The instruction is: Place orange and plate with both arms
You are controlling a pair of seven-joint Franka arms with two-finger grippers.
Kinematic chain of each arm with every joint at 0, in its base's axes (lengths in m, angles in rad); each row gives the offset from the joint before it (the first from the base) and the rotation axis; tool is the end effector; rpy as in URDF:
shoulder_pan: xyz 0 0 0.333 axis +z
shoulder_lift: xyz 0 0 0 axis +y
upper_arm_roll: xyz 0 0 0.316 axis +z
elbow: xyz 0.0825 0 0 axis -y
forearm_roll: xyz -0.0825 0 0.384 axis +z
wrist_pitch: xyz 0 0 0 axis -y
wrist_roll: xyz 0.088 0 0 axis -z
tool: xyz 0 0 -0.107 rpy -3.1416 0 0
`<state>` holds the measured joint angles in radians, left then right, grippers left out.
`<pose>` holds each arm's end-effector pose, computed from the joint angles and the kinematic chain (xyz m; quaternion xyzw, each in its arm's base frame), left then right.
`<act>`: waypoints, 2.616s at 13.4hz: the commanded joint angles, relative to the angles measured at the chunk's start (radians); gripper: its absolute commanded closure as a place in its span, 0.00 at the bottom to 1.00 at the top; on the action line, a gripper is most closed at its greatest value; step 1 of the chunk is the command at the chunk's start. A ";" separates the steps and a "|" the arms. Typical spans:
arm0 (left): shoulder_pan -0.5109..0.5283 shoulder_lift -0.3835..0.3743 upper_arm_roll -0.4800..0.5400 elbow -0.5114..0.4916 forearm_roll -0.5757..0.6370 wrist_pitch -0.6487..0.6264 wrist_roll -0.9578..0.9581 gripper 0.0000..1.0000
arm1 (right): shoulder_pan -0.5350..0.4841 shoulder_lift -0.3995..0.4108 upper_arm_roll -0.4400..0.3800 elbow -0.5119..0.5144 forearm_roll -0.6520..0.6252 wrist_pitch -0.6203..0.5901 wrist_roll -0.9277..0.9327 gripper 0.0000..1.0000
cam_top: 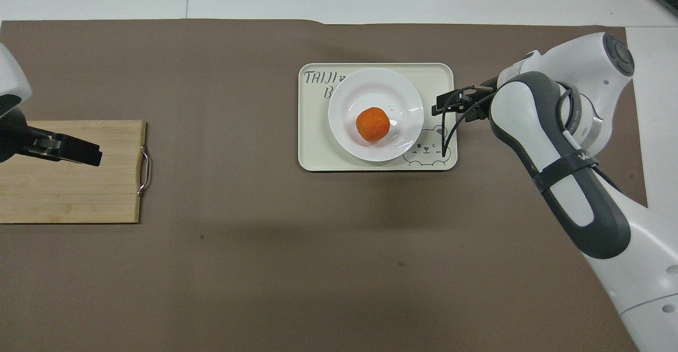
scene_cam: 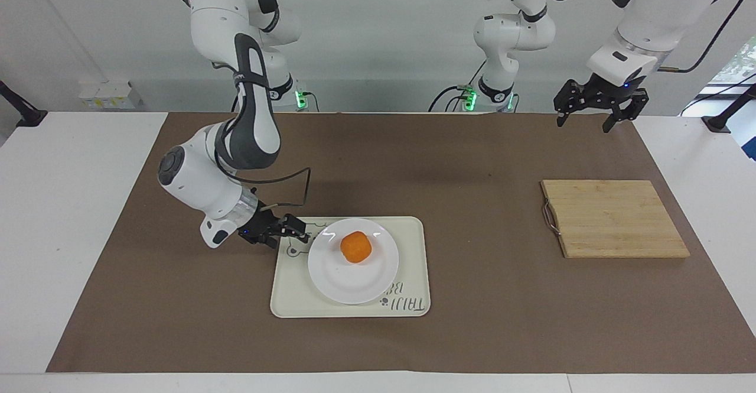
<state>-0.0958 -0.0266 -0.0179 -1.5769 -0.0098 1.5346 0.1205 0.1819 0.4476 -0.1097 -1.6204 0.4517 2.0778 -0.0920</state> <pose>0.5390 -0.0628 0.6331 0.9931 -0.1170 -0.0078 0.0047 0.6751 0.0802 0.3704 -0.9846 0.0214 -0.0093 0.1732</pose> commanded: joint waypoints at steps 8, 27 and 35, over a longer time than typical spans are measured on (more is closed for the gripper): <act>0.013 -0.012 -0.008 -0.005 0.019 0.001 0.005 0.00 | -0.070 -0.250 -0.010 -0.018 -0.369 -0.178 0.066 0.00; 0.013 -0.013 -0.008 -0.005 0.019 0.001 0.005 0.00 | -0.099 -0.523 -0.018 -0.024 -0.447 -0.518 0.124 0.00; 0.013 -0.012 -0.008 -0.005 0.019 0.001 0.005 0.00 | -0.142 -0.552 0.005 -0.013 -0.450 -0.562 0.118 0.00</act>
<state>-0.0958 -0.0266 -0.0178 -1.5769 -0.0098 1.5346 0.1205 0.0614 -0.0940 -0.1274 -1.6268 0.0275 1.5255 0.0166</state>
